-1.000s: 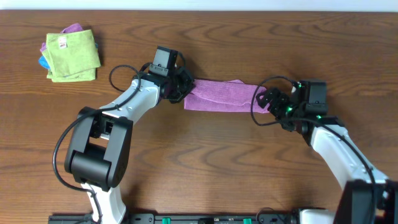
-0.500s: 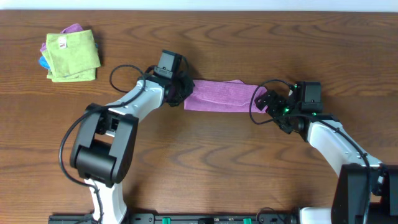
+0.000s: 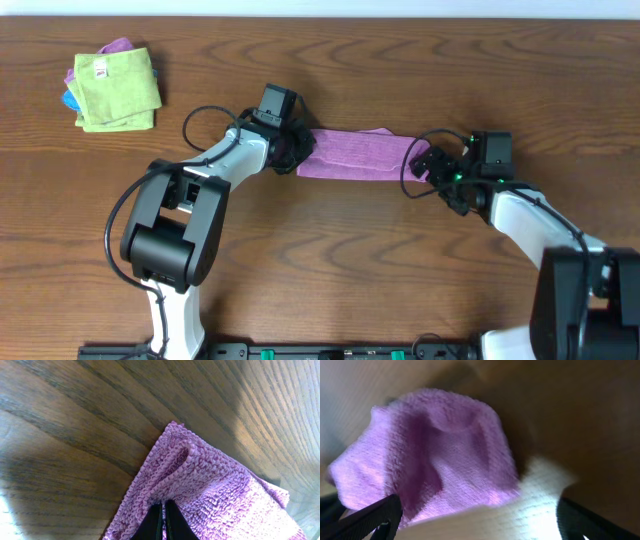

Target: Fold the cloth

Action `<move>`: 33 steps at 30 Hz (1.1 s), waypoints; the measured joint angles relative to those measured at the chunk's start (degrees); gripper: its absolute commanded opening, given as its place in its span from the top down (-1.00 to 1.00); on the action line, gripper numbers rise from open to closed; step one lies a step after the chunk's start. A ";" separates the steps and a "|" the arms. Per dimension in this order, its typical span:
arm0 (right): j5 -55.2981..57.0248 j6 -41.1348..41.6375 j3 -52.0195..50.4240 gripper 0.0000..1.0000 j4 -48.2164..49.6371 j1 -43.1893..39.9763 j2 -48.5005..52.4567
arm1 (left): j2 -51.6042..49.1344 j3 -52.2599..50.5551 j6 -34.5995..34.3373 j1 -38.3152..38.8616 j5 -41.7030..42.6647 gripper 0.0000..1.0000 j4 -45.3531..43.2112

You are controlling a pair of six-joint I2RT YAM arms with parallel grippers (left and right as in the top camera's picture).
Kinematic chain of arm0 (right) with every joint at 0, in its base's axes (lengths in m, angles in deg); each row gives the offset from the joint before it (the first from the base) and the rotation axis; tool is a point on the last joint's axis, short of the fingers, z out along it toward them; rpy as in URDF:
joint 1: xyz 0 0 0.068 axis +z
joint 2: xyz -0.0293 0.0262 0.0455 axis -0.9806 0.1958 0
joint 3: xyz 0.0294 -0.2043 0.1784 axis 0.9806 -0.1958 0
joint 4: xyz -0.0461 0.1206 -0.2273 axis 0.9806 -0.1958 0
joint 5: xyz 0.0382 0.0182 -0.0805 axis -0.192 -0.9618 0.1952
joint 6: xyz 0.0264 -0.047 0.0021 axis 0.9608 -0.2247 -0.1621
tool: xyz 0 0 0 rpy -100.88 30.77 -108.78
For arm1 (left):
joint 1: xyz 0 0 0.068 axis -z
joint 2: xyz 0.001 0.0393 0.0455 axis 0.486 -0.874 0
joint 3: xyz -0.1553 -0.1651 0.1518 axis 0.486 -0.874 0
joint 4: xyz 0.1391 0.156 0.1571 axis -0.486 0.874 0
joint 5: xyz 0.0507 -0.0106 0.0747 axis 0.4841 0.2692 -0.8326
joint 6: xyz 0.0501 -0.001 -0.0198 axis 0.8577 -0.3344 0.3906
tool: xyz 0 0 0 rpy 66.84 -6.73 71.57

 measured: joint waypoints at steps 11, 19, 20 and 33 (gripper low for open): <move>-1.27 2.64 1.49 -0.81 10.56 1.51 5.31 | -0.09 0.09 -0.72 -0.07 0.39 0.88 0.00; -2.49 4.33 1.38 0.81 13.38 3.04 8.96 | -0.09 0.09 -0.74 -0.11 0.55 0.88 0.00; -2.25 4.76 1.16 0.98 13.60 3.02 9.20 | -0.11 0.09 -0.74 -0.09 0.55 0.89 0.00; -2.56 2.89 1.14 0.97 15.06 3.02 -0.22 | -0.11 0.11 -0.72 -0.13 0.52 0.88 0.09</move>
